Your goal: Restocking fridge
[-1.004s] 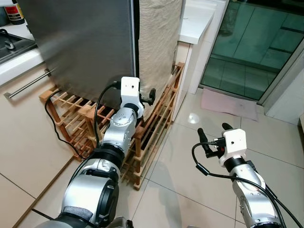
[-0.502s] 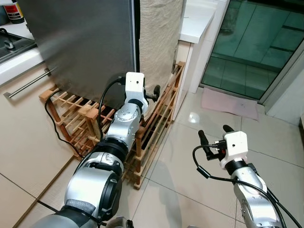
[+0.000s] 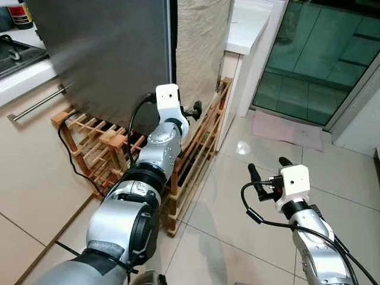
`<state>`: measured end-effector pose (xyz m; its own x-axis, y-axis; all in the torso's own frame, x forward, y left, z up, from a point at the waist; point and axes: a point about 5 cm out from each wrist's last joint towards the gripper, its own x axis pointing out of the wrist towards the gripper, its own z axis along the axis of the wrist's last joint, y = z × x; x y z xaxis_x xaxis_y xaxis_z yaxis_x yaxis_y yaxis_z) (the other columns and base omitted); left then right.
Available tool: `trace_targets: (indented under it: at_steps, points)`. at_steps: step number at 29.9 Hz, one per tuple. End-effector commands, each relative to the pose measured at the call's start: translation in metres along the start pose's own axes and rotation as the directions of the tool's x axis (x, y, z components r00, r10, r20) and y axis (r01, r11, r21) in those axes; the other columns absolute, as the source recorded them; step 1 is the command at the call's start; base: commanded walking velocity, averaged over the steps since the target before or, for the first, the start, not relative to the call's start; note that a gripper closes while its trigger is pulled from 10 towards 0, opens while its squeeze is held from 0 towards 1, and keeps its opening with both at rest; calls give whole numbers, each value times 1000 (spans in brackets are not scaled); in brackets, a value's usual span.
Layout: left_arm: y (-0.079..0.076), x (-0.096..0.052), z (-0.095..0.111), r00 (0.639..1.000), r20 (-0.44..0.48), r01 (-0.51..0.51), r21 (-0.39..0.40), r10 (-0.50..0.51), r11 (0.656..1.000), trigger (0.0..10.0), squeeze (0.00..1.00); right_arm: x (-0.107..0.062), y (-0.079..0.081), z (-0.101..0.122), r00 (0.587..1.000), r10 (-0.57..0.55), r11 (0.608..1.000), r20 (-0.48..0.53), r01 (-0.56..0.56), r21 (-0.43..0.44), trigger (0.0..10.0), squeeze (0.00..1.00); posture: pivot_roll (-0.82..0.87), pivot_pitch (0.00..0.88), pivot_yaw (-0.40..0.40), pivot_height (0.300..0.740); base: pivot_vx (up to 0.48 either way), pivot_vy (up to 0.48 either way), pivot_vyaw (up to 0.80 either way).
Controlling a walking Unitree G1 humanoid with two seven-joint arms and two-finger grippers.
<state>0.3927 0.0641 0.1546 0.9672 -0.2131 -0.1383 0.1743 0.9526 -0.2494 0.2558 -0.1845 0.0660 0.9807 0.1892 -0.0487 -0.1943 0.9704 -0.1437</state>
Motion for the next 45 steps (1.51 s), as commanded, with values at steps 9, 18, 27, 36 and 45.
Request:
trace_targets:
  at_steps: [9,18,27,36,45]
  points:
    - [-83,-7,17,904,77,386,274,-420,881,10000,0,1,-3,2,1000,6,1000,-5,-6,-13,10000,0,-103,0,-29,711,0,0,0]
    - [-118,-27,11,754,79,620,246,-652,745,10000,0,0,-4,2,1000,7,1000,-9,-8,-17,10000,0,-103,0,-32,711,0,0,0]
    - [-88,-25,4,849,103,489,214,-518,845,10000,0,1,-3,2,1000,3,1000,-8,-3,-16,10000,0,-102,0,-31,711,0,0,0]
    - [-29,-16,-1,969,114,195,186,-218,963,10000,0,0,-3,5,1000,-11,1000,5,11,-12,10000,0,-89,0,-32,711,0,0,0]
    - [-22,-9,7,984,113,114,198,-138,974,10000,0,-2,-3,4,1000,-19,1000,4,19,-9,10000,0,-104,0,-24,711,0,0,0]
